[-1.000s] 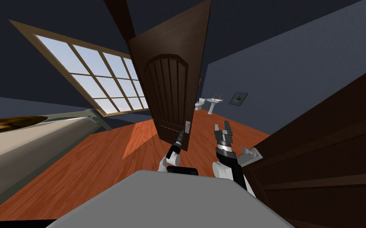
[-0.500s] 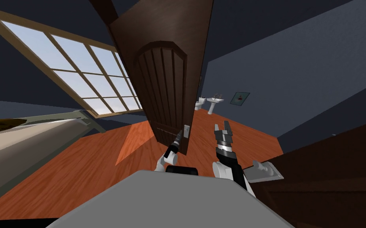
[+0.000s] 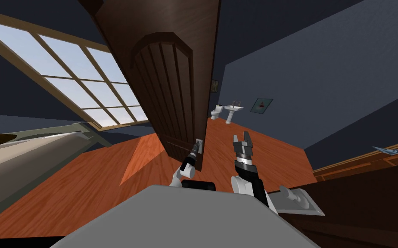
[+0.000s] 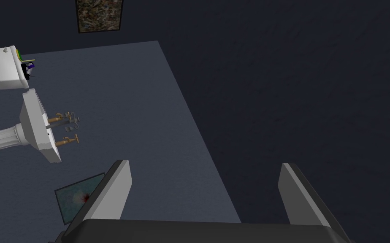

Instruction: Push the door open

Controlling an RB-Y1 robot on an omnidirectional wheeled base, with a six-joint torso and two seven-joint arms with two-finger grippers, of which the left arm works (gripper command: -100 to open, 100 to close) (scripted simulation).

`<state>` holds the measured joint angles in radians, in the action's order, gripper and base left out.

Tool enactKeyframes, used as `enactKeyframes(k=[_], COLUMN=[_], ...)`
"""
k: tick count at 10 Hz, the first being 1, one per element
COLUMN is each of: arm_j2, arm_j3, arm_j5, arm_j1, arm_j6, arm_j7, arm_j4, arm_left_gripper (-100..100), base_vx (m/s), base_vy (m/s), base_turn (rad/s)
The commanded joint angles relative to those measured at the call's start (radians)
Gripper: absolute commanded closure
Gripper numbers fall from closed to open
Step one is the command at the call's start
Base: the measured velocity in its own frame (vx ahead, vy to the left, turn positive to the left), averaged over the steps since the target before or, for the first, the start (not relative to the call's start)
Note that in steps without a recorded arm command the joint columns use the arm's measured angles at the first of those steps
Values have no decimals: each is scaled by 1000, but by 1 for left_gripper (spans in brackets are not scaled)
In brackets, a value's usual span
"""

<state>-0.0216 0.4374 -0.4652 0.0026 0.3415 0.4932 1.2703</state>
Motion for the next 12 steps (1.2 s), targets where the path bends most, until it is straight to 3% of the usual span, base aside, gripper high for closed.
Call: enactKeyframes(k=[1, 5, 6, 8, 12], arm_j2=[2, 2, 20, 37, 49], arm_j3=[0, 0, 23, 55, 122], arm_j5=[0, 0, -15, -39, -87], arm_j1=[2, 2, 20, 46, 98], arm_j6=[-1, -1, 0, 6, 17], arm_j7=[0, 0, 22, 54, 119], arm_j4=[-3, -3, 10, 31, 75], arm_left_gripper=[100, 100, 100, 100, 100], base_vx=[-27, -10, 109, 177, 213], base_vy=[19, 7, -22, -73, -78], base_turn=[-14, -2, 158, 212, 233])
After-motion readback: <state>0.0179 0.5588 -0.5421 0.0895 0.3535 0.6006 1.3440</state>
